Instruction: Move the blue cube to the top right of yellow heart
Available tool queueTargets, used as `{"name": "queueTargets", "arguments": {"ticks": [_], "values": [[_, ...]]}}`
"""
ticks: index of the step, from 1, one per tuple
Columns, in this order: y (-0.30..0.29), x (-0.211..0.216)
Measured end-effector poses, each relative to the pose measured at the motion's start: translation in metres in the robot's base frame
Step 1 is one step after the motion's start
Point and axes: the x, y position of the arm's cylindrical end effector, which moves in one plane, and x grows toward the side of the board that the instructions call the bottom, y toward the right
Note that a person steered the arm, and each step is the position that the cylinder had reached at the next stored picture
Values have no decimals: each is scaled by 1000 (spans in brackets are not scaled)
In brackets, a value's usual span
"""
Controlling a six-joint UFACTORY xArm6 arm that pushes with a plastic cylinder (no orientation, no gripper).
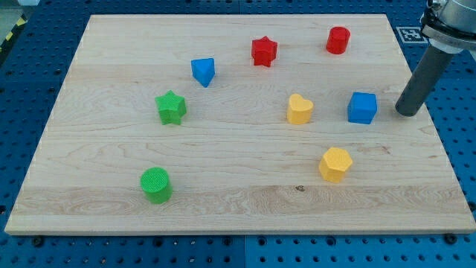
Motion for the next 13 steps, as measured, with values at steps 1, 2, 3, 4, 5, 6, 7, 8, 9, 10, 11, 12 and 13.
{"name": "queueTargets", "arguments": {"ticks": [1, 2, 3, 4, 5, 6, 7, 8, 9, 10, 11, 12, 13], "values": [[-1, 3], [-15, 3], [-29, 3], [-44, 3], [-67, 3], [-78, 3], [-91, 3], [-93, 3], [-93, 3], [-93, 17], [-88, 26], [-61, 36], [-57, 67]]}}
